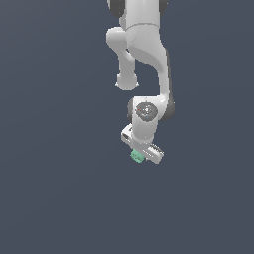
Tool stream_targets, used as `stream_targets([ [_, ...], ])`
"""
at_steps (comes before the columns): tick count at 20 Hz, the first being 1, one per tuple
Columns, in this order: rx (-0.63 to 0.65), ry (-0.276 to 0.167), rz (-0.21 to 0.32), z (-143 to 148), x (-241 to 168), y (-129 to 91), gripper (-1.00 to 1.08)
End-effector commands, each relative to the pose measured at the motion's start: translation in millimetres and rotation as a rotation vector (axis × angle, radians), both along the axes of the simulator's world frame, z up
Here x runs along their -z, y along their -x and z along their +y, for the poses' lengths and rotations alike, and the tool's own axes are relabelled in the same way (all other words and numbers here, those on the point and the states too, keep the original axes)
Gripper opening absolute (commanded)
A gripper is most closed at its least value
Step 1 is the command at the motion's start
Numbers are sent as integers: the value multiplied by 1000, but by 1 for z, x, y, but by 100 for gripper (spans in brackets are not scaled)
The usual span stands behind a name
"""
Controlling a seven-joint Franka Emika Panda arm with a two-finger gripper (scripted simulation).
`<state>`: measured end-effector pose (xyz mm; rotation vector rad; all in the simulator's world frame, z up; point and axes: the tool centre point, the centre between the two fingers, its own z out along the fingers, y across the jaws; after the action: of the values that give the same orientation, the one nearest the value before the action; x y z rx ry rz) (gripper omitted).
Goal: Pick up the object and move it to a goal position.
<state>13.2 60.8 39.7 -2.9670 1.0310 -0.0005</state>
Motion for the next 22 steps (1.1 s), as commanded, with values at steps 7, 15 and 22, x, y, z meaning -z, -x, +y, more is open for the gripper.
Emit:
stream_targets([
  [7, 0, 0, 0, 0, -2, 1, -100],
  [15, 0, -1, 0, -2, -28, 8, -100],
  [22, 1, -1, 0, -5, -78, 22, -100],
])
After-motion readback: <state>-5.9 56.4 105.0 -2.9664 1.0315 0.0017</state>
